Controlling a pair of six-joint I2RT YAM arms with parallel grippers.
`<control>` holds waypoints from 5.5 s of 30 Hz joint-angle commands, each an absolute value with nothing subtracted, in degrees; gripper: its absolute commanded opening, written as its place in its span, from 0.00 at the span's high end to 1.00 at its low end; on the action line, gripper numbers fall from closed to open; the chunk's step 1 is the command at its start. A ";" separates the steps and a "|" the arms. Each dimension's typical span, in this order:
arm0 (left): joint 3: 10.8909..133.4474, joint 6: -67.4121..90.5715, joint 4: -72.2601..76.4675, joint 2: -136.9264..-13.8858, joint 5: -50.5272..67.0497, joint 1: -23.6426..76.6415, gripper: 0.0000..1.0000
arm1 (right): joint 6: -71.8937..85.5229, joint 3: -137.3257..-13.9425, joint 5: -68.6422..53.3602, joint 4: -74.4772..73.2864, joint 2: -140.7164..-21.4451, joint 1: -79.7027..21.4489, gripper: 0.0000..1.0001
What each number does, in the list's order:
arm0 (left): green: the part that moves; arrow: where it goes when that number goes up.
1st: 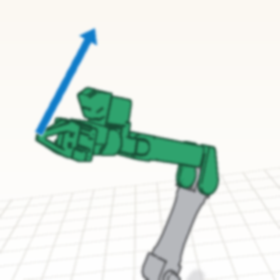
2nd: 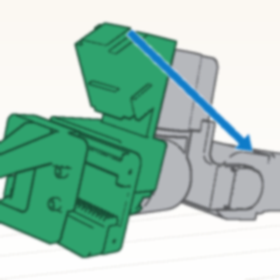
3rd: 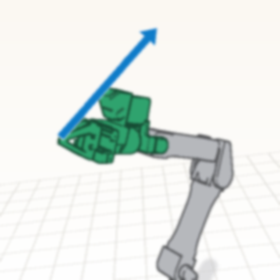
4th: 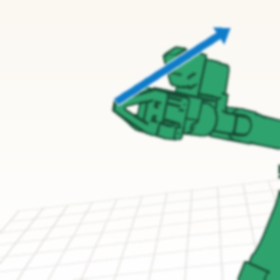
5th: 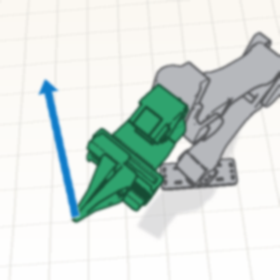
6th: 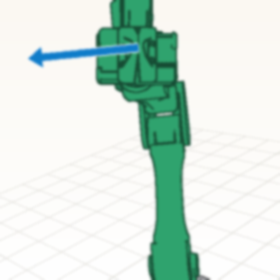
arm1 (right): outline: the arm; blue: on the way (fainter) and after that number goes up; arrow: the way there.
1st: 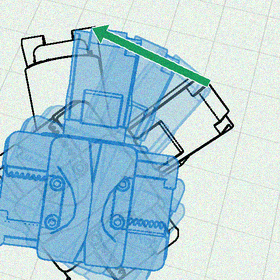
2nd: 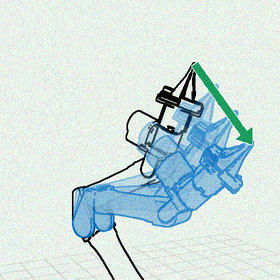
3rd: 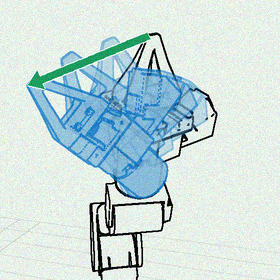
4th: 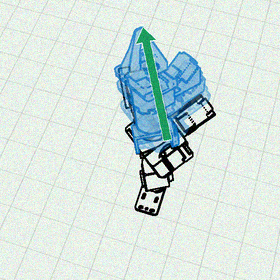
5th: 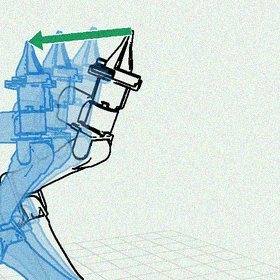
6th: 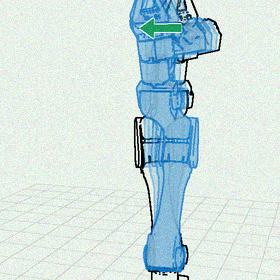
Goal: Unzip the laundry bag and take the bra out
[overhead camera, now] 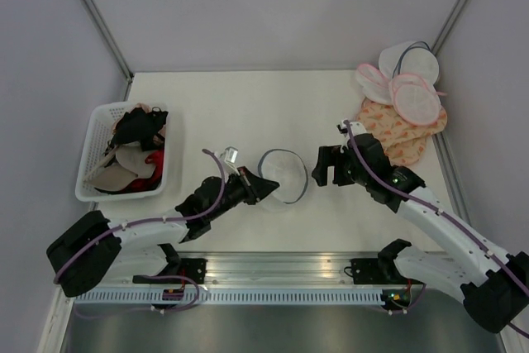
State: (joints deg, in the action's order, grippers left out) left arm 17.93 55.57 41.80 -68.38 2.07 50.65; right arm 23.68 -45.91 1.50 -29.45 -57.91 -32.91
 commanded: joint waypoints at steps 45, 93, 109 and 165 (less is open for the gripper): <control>13.71 91.41 48.87 -63.99 -10.02 50.62 0.98 | 29.71 -34.89 -3.78 -1.39 -56.87 -47.02 0.67; 38.79 44.18 8.70 -70.42 22.97 27.68 0.07 | 29.18 -44.39 14.72 -28.66 -60.37 -47.02 0.99; 22.06 70.31 19.42 -56.33 16.44 43.94 0.06 | 32.78 -40.43 -13.19 -5.54 -62.32 -47.11 0.99; 29.60 50.37 29.00 -65.28 33.02 30.42 0.98 | 34.02 -45.09 32.26 -31.39 -69.00 -53.44 1.00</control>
